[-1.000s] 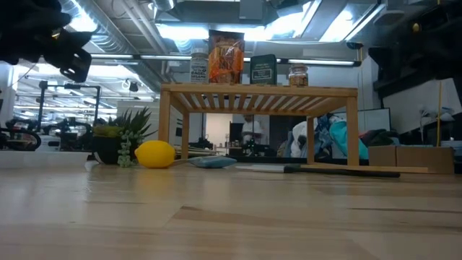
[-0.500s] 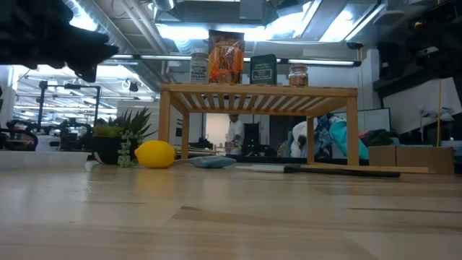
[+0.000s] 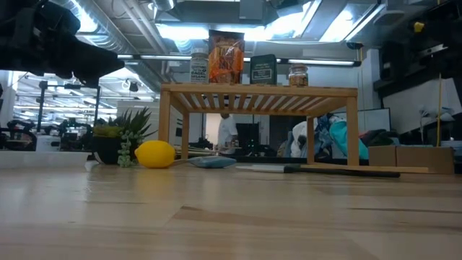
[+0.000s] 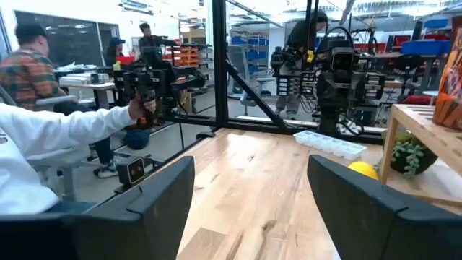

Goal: Shelf spices
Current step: Return to Home Position

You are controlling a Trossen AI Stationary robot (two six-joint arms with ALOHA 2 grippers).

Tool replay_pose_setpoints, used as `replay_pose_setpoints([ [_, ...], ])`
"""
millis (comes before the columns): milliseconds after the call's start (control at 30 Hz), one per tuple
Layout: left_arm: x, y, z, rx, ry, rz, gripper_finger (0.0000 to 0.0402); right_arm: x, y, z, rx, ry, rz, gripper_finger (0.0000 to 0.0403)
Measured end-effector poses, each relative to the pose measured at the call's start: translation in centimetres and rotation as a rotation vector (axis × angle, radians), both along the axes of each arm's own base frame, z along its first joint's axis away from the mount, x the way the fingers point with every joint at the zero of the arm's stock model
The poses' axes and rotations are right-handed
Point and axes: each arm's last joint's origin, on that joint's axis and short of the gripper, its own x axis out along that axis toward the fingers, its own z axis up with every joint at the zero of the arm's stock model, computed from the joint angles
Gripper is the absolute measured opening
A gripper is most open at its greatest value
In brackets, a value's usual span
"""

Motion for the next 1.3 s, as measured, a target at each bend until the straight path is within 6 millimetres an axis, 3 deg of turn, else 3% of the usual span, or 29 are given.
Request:
replay_pose_setpoints([
  [267, 0.01, 0.00, -0.01, 0.005, 0.001, 0.000, 0.0137, -0.01, 0.06, -0.28, 0.021, 0.035, 0.026, 0.0277],
  [500, 0.01, 0.00, -0.01, -0.161, -0.017, 0.000, 0.0137, -0.17, 0.37, -0.43, 0.027, 0.058, 0.149, 0.0277],
  [767, 0.01, 0.00, -0.01, -0.160, -0.017, 0.000, 0.0137, -0.25, 0.48, -0.50, 0.023, 0.065, 0.199, 0.0277],
  [1300, 0.01, 0.00, -0.01, -0.147, -0.016, 0.000, 0.0137, 0.03, -0.04, -0.29, -0.257, -0.091, -0.026, 0.0277],
])
